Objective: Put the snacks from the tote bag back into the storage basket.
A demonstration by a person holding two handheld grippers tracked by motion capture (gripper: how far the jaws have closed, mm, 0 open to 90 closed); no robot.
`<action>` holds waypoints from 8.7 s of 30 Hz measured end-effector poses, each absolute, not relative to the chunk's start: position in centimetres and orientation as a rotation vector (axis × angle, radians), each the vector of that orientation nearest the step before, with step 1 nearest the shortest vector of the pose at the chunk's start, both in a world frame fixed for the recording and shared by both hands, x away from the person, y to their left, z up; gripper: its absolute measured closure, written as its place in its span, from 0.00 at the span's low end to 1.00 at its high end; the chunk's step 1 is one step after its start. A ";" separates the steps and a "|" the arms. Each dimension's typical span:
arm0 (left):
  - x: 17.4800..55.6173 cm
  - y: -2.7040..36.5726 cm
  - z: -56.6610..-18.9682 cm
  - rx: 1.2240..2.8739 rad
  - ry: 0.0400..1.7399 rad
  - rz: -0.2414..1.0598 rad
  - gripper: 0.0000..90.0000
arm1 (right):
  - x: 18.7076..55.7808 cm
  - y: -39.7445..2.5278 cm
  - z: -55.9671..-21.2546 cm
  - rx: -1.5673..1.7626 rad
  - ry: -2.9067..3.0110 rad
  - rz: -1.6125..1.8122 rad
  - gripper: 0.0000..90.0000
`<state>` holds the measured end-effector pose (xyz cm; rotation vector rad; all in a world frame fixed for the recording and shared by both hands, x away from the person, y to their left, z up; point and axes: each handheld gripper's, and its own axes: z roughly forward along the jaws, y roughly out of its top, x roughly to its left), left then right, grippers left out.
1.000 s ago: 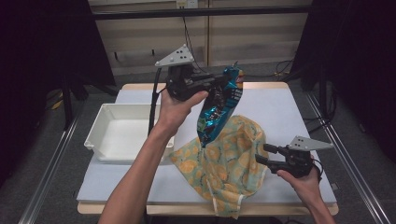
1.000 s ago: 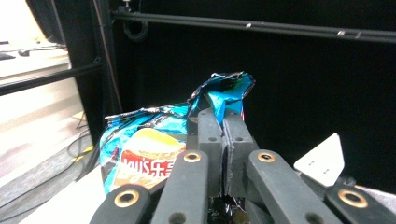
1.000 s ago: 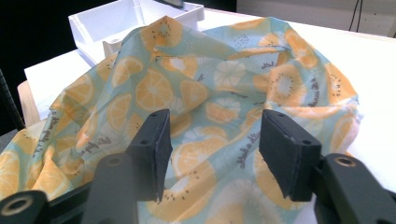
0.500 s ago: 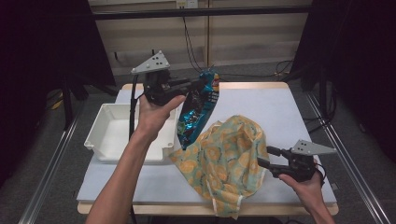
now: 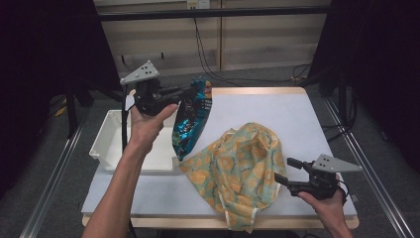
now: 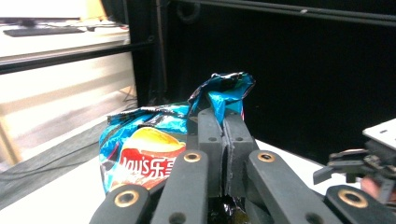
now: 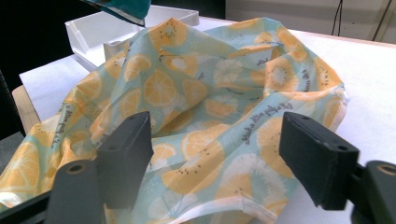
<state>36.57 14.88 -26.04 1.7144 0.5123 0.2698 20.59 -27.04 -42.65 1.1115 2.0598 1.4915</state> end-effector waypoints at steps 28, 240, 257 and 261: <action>38.7 21.8 -27.3 1.698 0.751 0.425 0.98 | 20.0 -27.5 -43.2 1.139 2.011 1.505 0.15; 42.2 18.1 -44.8 2.281 0.879 0.193 0.97 | 21.3 -26.9 -44.0 1.106 2.085 1.491 0.16; 42.0 17.4 -42.6 2.182 0.806 0.170 0.90 | 21.2 -26.9 -44.0 1.104 2.080 1.496 0.16; 41.4 18.3 -41.5 2.148 0.793 0.193 0.87 | 21.2 -27.0 -44.0 1.108 2.073 1.497 0.16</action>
